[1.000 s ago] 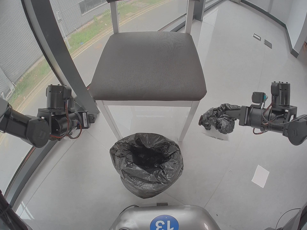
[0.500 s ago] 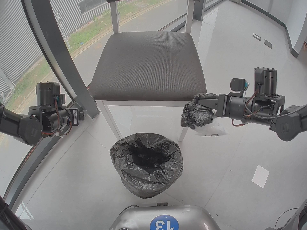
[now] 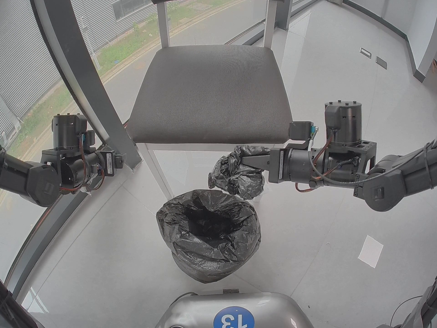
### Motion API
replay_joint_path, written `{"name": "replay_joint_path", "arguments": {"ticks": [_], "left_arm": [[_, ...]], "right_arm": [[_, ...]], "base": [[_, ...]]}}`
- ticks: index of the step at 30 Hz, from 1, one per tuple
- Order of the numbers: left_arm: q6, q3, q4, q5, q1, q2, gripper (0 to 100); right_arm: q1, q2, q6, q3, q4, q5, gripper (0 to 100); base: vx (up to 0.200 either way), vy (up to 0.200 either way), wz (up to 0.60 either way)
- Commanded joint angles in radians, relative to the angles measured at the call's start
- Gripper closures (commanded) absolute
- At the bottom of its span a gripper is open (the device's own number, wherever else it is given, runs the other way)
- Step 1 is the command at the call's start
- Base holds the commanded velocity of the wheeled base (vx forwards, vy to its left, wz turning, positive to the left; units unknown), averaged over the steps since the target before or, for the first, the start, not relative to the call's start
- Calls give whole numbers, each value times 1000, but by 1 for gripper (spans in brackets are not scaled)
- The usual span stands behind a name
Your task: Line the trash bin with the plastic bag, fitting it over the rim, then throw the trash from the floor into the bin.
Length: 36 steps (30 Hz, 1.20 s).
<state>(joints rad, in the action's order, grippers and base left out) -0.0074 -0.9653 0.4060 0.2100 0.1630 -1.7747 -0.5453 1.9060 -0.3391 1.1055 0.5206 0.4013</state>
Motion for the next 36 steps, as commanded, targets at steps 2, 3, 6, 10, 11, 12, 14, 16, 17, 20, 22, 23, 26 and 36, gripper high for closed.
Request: {"name": "replay_joint_path", "arguments": {"ticks": [2, 3, 6, 10, 11, 12, 14, 16, 17, 20, 22, 23, 26, 36], "left_arm": [[4, -23, 7, 0, 4, -14, 0], [4, -26, 8, 0, 4, -15, 0], [6, -72, 19, 0, 4, -34, 0], [12, -112, 30, 0, 1, -38, 0], [14, -115, 31, 0, 0, -38, 0], [14, -125, 36, 0, 0, -38, 0], [15, -130, 36, 0, -3, -37, 0], [12, -130, 36, 0, -8, -37, 0], [9, -130, 36, 0, -14, -37, 0], [6, -130, 36, 0, -19, -37, 0], [6, -130, 36, 0, -20, -37, 0], [6, -131, 36, 0, -22, -37, 0], [6, -131, 36, 2, -31, -37, 0], [4, -131, 36, 0, -53, -35, 0]], "right_arm": [[-25, 71, 0, 23, 6, 1, 100], [-27, 74, 0, 28, 6, 1, 100], [-47, 105, 0, 82, -4, 1, 100], [-74, 148, 0, 135, -5, 1, 100], [-77, 151, 0, 139, -5, 1, 100], [-91, 166, 0, 154, -5, 1, 100], [-104, 176, 0, 169, -5, 1, 100], [-117, 189, -3, 185, -5, 2, 100], [-125, 194, -9, 192, -5, 1, 100], [-148, 196, -31, 203, -5, 2, 100], [-163, 196, -34, 200, -11, 2, 100], [-170, 194, -35, 198, -21, 2, 100], [-177, 196, -35, 191, -36, 1, 100], [-182, 199, -35, 152, -36, 2, 100]], "base": [[0, 0, 0], [0, 0, 0], [0, 0, 0], [0, 0, 0], [0, 0, 0], [0, 0, 0], [0, 0, 0], [0, 0, 0], [0, 0, 0], [0, 0, 0], [0, 0, 0], [0, 0, 0], [0, 0, 0], [0, 0, 0]]}}
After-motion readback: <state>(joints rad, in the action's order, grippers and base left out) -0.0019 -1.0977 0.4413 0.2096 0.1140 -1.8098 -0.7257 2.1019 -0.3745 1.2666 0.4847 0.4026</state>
